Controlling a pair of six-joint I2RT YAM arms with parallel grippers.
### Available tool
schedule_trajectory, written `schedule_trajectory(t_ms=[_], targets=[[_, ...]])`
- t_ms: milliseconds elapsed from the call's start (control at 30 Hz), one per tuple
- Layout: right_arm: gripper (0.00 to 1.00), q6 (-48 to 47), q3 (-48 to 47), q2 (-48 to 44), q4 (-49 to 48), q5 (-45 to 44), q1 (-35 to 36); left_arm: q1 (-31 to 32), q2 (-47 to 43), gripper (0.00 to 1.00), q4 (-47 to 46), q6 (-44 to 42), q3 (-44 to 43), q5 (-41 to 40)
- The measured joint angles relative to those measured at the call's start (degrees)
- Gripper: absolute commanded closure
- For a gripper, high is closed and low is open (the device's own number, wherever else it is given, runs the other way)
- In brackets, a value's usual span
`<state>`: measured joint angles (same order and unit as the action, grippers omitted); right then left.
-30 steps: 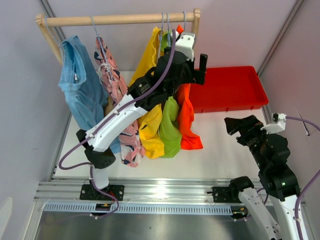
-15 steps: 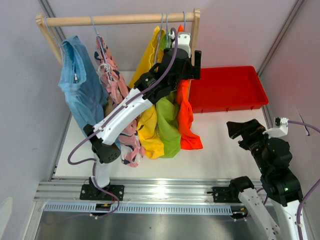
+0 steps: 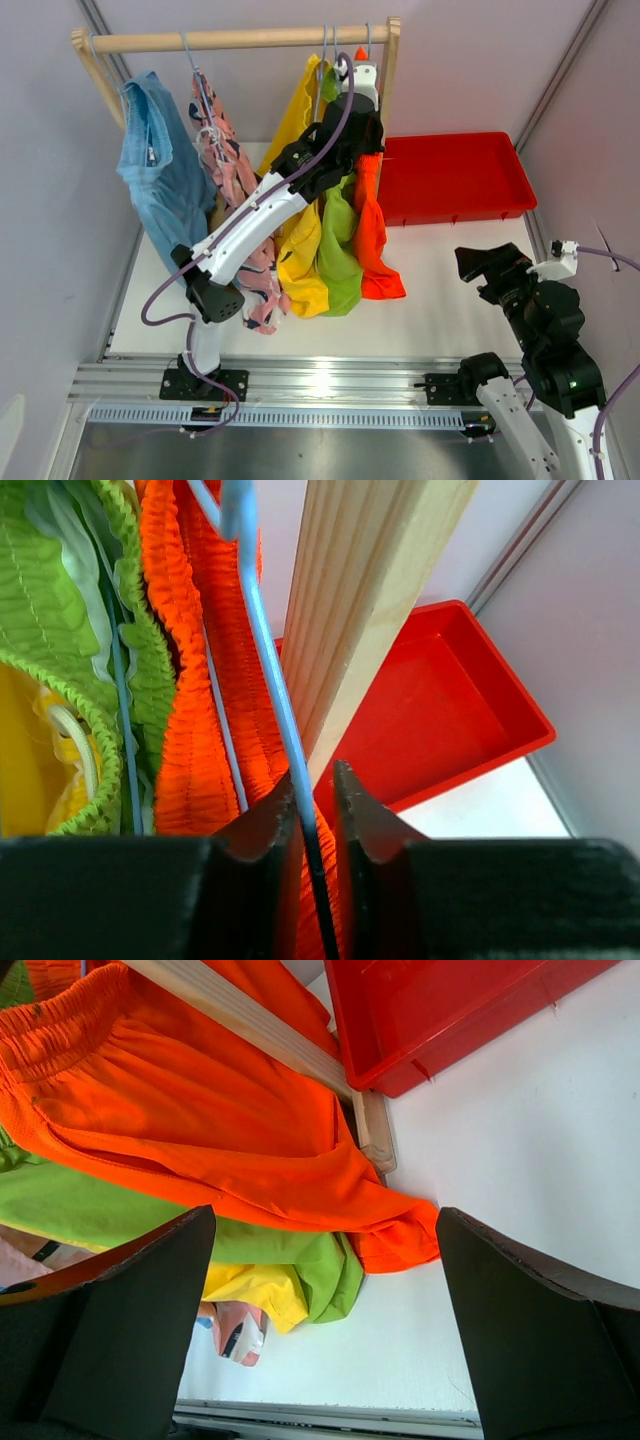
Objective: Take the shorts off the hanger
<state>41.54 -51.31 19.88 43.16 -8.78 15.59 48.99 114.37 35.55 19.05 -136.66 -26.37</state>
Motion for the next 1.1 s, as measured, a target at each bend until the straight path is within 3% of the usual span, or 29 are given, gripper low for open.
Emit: schedule_trajectory(t_ms=[67, 100, 133, 633, 1100], targets=[[0.01, 0.07, 0.37, -0.11, 0.02, 0.00, 0.00, -0.04, 0.00, 0.87, -0.35, -0.46, 0.00, -0.04], [0.00, 0.20, 0.61, -0.11, 0.02, 0.00, 0.00, -0.07, -0.04, 0.98, -0.22, -0.68, 0.00, -0.28], [0.00, 0.24, 0.92, -0.11, 0.04, 0.04, 0.00, -0.13, -0.04, 1.00, -0.17, -0.72, 0.00, -0.42], [0.01, 0.46, 2.97, -0.48, -0.26, 0.70, 0.00, -1.29, -3.39, 1.00, 5.46, -10.38, -1.11, 1.60], [0.00, 0.59, 3.58, -0.68, -1.57, 2.71, 0.00, -1.31, -18.05, 1.00, 15.13, -15.80, -1.84, 1.29]])
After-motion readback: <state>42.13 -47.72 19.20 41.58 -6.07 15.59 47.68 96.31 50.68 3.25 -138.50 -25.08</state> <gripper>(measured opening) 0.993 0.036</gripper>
